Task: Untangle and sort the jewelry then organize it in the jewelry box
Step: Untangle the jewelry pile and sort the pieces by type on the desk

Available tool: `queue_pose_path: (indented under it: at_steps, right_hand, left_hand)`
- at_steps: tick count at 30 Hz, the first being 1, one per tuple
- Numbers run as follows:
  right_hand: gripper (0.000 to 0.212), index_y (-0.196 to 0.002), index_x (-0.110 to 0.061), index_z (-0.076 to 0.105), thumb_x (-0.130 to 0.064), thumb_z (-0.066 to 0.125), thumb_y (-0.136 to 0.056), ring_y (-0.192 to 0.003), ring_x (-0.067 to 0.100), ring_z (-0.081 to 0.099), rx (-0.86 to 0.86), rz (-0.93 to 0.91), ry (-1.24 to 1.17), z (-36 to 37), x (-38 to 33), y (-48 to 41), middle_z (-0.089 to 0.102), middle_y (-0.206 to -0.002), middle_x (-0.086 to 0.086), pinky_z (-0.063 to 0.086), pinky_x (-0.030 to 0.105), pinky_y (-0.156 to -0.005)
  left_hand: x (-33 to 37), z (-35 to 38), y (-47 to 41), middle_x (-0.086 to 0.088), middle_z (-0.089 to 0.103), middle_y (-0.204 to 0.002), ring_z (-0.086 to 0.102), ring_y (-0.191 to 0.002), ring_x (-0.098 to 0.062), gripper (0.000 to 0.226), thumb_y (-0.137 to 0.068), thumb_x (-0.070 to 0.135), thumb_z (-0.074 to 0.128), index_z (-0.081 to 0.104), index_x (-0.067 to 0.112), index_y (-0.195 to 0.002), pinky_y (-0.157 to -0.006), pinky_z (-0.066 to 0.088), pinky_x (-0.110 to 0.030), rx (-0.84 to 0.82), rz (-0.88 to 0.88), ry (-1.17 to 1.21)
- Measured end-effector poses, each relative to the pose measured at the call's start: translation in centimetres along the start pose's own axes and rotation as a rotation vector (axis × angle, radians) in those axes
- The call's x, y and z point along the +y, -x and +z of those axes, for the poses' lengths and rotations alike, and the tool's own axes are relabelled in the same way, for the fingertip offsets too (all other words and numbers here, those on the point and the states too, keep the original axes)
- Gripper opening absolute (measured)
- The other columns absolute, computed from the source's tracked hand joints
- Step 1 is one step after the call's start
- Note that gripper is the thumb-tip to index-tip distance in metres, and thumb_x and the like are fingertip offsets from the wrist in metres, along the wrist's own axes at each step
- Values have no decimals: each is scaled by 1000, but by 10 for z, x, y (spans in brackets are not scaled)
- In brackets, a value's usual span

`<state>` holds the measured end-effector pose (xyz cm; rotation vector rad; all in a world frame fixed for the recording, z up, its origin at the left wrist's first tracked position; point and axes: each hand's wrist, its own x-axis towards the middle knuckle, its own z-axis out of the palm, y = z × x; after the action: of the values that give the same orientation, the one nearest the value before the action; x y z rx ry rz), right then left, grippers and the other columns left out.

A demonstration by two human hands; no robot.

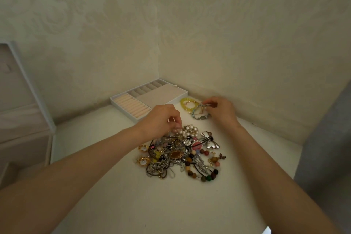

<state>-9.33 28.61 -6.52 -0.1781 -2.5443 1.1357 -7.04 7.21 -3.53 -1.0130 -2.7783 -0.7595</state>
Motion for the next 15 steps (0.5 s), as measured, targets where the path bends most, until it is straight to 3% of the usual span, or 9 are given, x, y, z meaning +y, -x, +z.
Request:
queue_pose_path:
  at_steps: [4, 7, 10, 15]
  right_hand:
    - [22, -100, -16, 72, -4, 63, -85, -88, 9, 53, 44, -66, -14, -4, -13, 5, 66, -106, 3, 41, 23, -76]
    - [15, -80, -25, 71, -10, 74, -79, -70, 1, 52, -235, -187, -158, -10, -32, 16, 66, -83, -8, 45, 22, -69]
    - [14, -74, -26, 69, -17, 80, -73, -58, -5, 46, -514, -272, 3, -11, -43, 26, 57, -66, -14, 36, 14, -60]
    - [17, -79, -27, 64, -25, 80, -73, -67, 6, 49, -602, -243, 226, -11, -41, 25, 57, -74, -7, 38, 24, -63]
  left_hand:
    - [1, -2, 0, 6, 62, -82, 54, -69, 2, 2, -87, 13, 65, 66, 11, -87, -64, 41, -8, 8, -78, 142]
    - [-2, -1, 1, 10, 62, -86, 59, -78, -10, 9, -84, 20, 69, 61, 22, -84, -71, 47, -26, -63, -51, 62]
    - [-1, -2, 3, 11, 60, -91, 60, -85, -14, 14, -81, 24, 72, 59, 24, -85, -77, 49, -34, -139, -66, 4]
    - [-2, 1, 4, 10, 52, -95, 54, -89, -11, 18, -81, 35, 70, 62, 23, -91, -77, 45, -29, -163, -61, -95]
